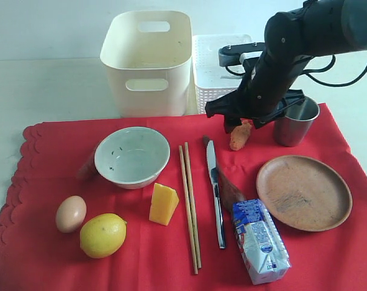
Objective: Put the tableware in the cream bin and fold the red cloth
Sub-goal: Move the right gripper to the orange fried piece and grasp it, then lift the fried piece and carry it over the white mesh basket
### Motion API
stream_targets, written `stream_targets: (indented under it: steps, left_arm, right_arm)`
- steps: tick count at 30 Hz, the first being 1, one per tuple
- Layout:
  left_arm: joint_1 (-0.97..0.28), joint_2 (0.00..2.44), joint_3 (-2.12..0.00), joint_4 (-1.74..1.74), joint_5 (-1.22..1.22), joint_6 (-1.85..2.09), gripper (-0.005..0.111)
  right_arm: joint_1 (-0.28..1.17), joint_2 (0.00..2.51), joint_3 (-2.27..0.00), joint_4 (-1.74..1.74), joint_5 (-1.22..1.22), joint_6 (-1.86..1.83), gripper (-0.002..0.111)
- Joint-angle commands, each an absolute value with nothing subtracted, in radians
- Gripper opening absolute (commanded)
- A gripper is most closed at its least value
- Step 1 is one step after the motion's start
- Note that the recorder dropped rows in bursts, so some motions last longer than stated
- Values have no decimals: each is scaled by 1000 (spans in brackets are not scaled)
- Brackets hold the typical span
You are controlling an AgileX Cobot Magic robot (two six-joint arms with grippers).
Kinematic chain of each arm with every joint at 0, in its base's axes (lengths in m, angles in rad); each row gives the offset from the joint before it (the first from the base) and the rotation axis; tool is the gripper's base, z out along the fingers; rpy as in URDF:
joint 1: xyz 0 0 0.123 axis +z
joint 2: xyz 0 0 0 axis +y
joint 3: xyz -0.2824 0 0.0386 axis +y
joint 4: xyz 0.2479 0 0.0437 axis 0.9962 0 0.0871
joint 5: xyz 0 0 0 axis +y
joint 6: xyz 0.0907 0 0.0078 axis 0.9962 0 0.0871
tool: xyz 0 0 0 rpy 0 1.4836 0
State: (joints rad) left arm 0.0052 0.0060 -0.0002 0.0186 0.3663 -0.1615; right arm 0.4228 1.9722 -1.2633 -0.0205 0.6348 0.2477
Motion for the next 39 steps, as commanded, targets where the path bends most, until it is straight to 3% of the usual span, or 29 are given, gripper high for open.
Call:
stream_targets:
  steps: [1,15,18,23,26,29,39]
  left_arm:
    - [-1,0,0,19,360,-159,0]
    - [-1,0,0,19,360,-157,0]
    - [-1,0,0,19,360,-159,0]
    - [-1,0,0,19,360,-157,0]
    - [-1,0,0,19,360,-157,0]
    - [-1,0,0,19,360,-157,0]
    - [-1,0,0,19,360,-157,0]
  right_arm:
    - [424,2006,-1275,-36,609,289,58]
    - [424,2084,-1275,-61,597,364,58]
    - [424,2090,-1275,-59,592,366,48]
    - [424,2088,-1275,-59,589,366,15]
    - [424,2073,-1275,-59,584,366,6]
    - [424,2053,-1275,-59,573,366,1]
    - [424,2034,-1275,-59,585,361,1]
